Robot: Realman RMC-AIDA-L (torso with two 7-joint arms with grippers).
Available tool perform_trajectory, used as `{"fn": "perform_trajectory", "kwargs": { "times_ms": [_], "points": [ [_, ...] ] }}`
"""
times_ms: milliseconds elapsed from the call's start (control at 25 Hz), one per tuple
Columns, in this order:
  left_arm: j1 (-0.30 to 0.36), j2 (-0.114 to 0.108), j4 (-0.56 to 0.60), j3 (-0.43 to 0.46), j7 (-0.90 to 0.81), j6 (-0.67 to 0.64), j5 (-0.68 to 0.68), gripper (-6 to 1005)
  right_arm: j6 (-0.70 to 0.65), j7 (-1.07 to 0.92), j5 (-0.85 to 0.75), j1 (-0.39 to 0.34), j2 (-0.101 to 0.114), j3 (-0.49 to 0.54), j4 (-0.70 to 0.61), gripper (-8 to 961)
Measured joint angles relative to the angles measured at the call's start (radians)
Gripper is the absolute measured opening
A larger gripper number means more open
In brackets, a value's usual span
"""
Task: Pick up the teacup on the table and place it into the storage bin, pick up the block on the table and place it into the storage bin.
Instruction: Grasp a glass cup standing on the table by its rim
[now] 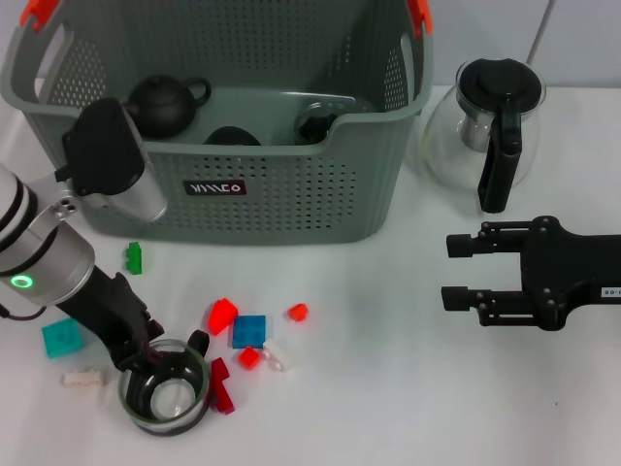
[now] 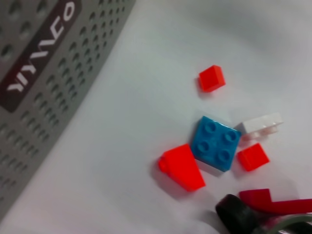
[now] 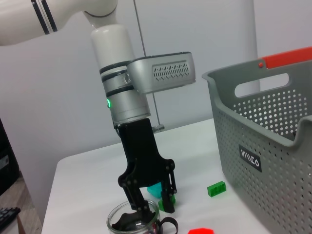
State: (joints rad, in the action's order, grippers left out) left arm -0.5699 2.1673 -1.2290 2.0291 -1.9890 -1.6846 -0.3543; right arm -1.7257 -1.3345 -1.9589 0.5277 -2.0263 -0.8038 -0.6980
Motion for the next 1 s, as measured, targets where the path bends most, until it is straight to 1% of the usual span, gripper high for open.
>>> {"fn": "perform_trajectory", "kwargs": {
  "times_ms": [160,360,1000],
  "points": [
    [0.0,0.0,0.004,-0.024,-0.018,0.035,0.01,358,0.0,0.0,0.0,-0.001,0.0,0.0,0.0,686],
    [-0.002,-0.001,0.004,-0.029,-0.032,0.057,0.029,338,0.0,0.0,0.0,-0.002,0.0,0.0,0.0,687],
    [-0.01,-0.002,0.004,-0.03,-0.051,0.046,0.032,277,-0.006,0.0,0.0,-0.002,0.002,0.0,0.0,687]
  ]
}}
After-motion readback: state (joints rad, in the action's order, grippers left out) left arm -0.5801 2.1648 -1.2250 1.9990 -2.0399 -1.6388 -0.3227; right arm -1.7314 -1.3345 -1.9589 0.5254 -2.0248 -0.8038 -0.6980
